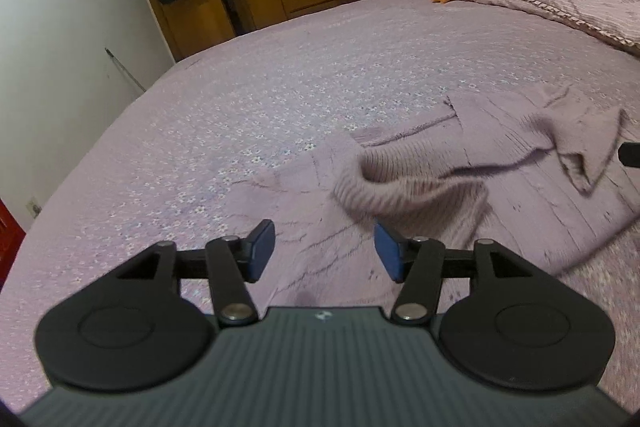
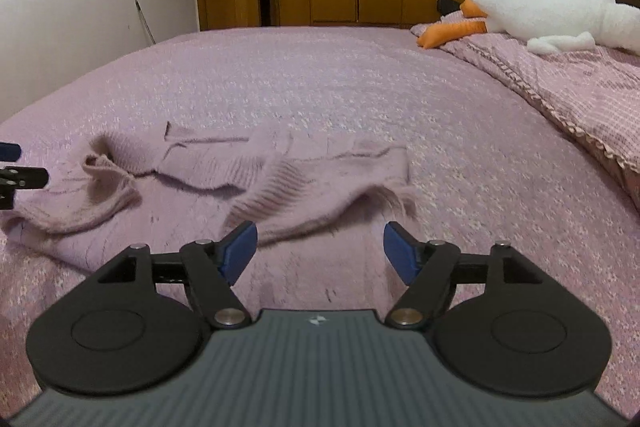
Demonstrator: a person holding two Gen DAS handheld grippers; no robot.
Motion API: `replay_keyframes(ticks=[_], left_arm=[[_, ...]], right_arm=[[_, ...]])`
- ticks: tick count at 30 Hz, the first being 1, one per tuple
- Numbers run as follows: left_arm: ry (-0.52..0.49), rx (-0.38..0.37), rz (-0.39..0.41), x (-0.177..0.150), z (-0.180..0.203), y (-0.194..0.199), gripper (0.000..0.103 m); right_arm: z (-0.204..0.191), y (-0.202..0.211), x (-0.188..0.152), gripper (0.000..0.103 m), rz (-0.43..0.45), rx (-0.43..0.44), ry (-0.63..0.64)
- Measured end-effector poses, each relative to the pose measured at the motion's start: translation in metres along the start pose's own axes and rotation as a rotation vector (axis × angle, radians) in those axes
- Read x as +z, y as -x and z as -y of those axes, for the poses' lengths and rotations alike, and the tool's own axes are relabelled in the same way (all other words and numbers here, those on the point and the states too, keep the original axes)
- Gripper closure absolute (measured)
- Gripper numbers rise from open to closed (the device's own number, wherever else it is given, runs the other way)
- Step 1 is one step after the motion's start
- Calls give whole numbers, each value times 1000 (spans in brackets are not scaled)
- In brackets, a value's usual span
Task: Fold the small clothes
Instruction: 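Open both tools to release the folded hem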
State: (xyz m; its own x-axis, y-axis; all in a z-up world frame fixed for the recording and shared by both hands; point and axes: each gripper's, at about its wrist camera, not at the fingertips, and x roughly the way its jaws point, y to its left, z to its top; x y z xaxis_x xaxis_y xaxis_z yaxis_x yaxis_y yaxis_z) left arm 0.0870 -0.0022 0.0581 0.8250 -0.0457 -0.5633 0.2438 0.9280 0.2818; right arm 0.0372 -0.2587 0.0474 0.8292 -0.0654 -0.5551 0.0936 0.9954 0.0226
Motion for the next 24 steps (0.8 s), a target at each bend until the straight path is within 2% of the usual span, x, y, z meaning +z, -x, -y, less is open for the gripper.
replay_keyframes(ticks=[6,11,13,17,24], left_arm=[[-48,-25,10,-13,5,11,43],[-57,-59,8,-20,20,7,43],[-53,-79,5,-23,25,2,43],[-70,-98,-10,-25,38,-13,43],[-46,-62,-31,-24,47,-38,40]], right_arm=[[-11,-2,-4,27,-11,14,111],[-14,-4,2,27,-12,28,116],[-9,-9,5,27,-38,67,67],[6,-23,6,27,-104,172,-128],[1,-41,5,19,-96,185,-222]])
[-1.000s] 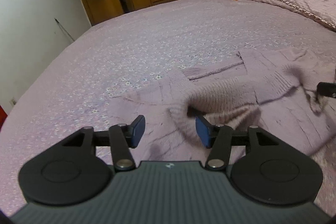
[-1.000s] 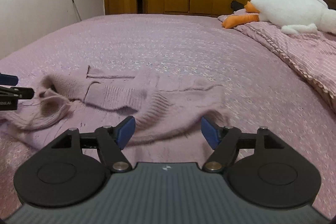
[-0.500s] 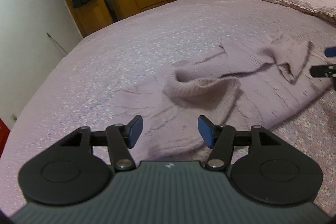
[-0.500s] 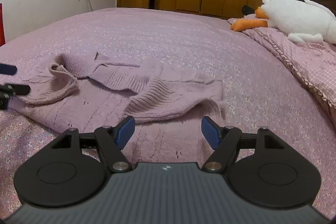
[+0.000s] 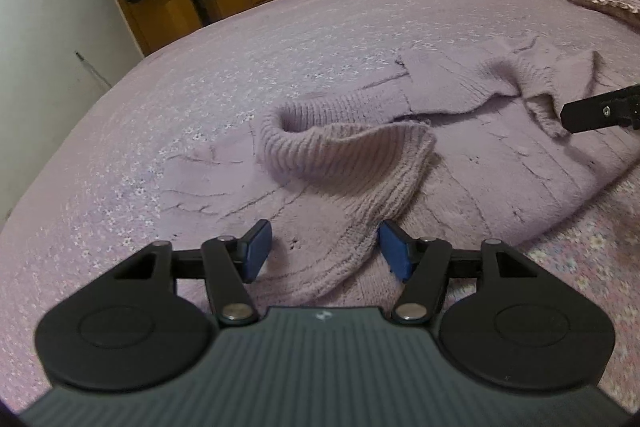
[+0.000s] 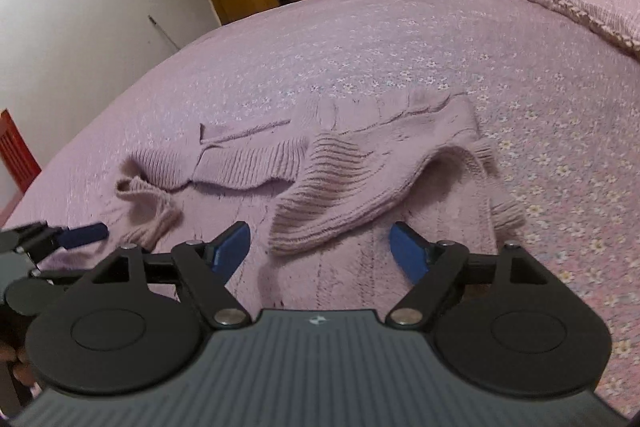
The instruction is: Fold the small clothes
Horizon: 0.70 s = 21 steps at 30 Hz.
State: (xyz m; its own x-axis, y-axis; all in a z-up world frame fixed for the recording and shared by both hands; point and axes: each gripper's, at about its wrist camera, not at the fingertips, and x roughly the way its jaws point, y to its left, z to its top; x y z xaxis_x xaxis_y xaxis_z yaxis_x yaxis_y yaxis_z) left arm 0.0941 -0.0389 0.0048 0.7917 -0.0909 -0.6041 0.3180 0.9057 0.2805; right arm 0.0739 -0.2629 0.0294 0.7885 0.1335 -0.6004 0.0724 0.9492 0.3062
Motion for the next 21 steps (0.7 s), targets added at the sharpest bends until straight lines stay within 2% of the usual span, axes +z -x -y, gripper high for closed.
replay_keyframes(ticks=[5,7,8,9,12,16,21], left_arm=[[5,10,24,2,4,-8,40],[-4,11,42,2,4,-10,45],[-4,-1,48,2,4,-10,67],[-3,-15,47,3,3,-10,89],[20,-11,55,6,-6,-6,90],[60,24,94,9,-30,7,91],[76,132,112,21,-71,7,91]], right_arm=[[-2,-6,1,19,-2,6,-13],[-4,-8,3,35,-11,-19,4],[-6,-8,4,58,-16,-60,20],[-7,-9,4,69,-20,-100,36],[-10,-4,5,86,0,-111,59],[-17,2,10,89,45,-125,127],[-16,0,31,93,94,-152,158]])
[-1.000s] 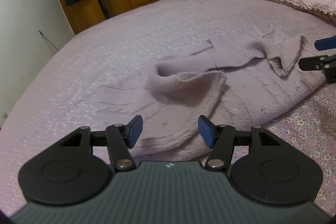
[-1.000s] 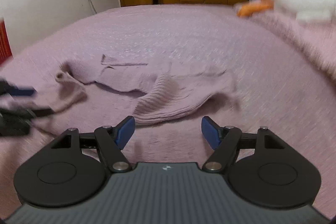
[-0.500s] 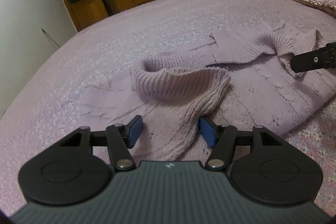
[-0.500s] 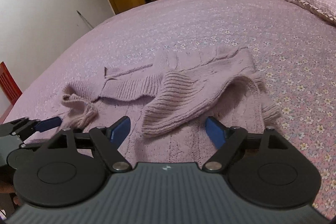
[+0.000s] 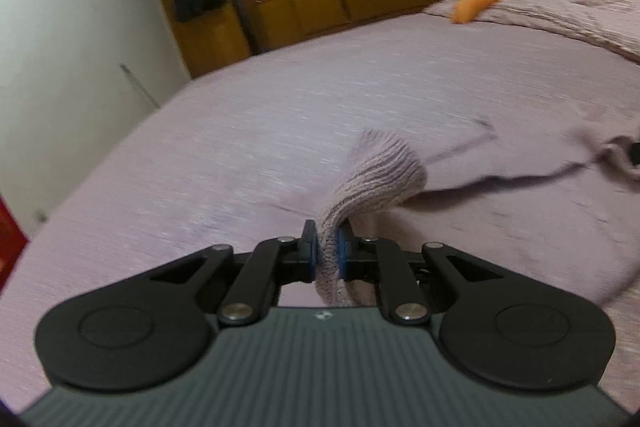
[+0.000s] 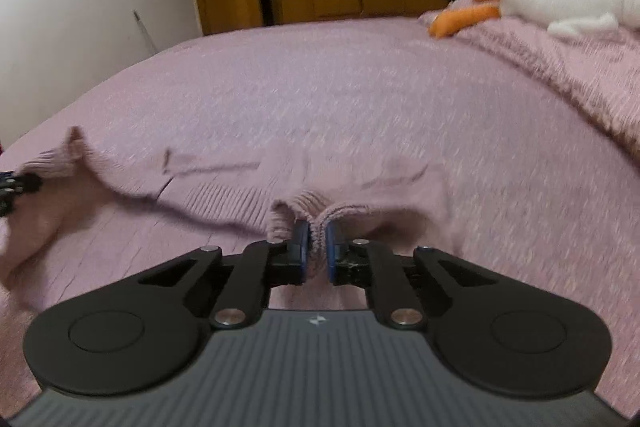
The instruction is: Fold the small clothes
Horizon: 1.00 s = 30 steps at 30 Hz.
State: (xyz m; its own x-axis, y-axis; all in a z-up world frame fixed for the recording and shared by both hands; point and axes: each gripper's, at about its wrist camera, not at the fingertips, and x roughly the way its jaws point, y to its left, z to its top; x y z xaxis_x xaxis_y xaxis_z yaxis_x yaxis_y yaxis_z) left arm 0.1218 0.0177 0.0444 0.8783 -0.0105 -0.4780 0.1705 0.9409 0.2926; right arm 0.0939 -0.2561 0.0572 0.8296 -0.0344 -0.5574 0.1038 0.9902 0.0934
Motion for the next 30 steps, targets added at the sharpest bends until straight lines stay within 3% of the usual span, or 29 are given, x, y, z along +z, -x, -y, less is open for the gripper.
replay_keyframes(ticks=[4,10,11,13,15,17,20,25,30], left_arm=[[29,47,-17,9,-29,-20,91],[-4,66,-97,6,-32,-66,88],[-4,74,-106,4,-31,-73,83],[-19,108,-127,1,-27,-86,77],[-27,134,-134,-3,-29,-91,74],[-18,145,-135,-4,-34,-95,71],[34,158,-142,-6,-45,-94,61],[27,174,-155,-11,-52,-89,60],[34,157,-151,-14,-59,-77,60]], right_arm=[[13,-17,18,93,-5,-43,-4],[33,-57,33,92,-55,-136,2],[36,-63,34,92,-59,-143,-1],[40,-72,33,84,-72,-143,8],[41,-76,32,56,-67,-167,27],[44,-77,30,44,-53,-184,33],[54,-75,34,40,-28,-195,7],[73,-63,45,39,16,-183,-79],[82,-52,55,30,53,-174,-133]])
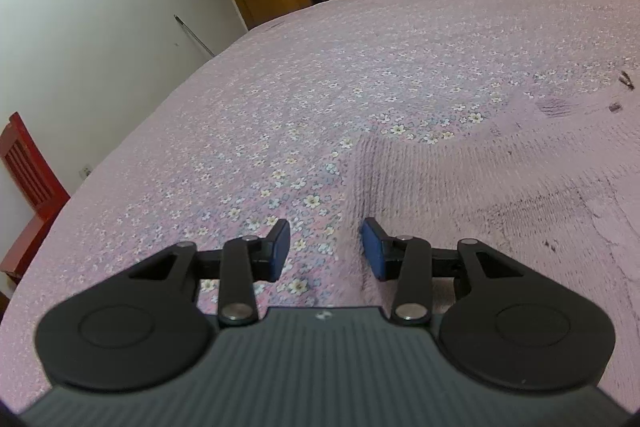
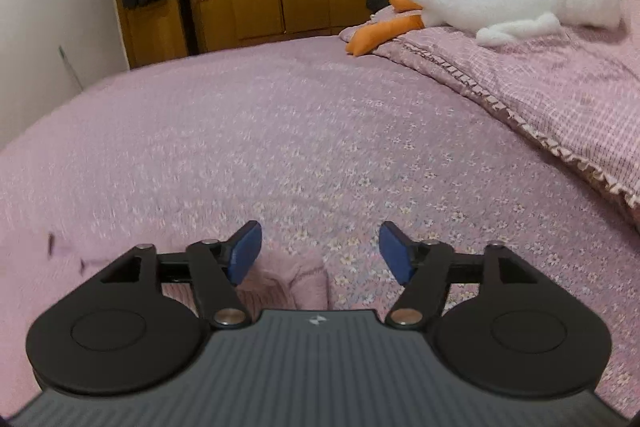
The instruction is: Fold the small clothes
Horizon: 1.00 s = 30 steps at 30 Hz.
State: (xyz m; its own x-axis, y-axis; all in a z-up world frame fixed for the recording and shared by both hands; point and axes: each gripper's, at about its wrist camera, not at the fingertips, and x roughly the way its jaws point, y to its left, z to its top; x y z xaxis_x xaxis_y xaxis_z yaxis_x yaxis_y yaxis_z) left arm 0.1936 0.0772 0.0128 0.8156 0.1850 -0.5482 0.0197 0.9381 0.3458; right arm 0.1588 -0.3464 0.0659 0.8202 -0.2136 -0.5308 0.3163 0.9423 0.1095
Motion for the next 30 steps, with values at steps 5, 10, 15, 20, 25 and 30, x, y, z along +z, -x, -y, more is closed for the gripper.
replay_keyframes(ticks=[5,10,15,20,25,30], left_arm=[[-13,-9,8,-3,-9,11,60],[-3,-39,-6,-4,-18,17,60],[18,-53,-20,-8,-28,30,60],[17,-47,-76,-20,-31,33,60],[28,-41,-94,-28,-35,35,60],[85,-93,-92,-24,-41,46,60]], right_arm=[[-8,8,2,30,-13,31,26],[-27,12,-12,31,-67,104,138],[-38,-12,-38,31,-176,34,176],[-16,-23,-49,29,-198,48,7],[-4,1,-42,29,-176,57,-10],[27,27,-38,23,-205,135,-122]])
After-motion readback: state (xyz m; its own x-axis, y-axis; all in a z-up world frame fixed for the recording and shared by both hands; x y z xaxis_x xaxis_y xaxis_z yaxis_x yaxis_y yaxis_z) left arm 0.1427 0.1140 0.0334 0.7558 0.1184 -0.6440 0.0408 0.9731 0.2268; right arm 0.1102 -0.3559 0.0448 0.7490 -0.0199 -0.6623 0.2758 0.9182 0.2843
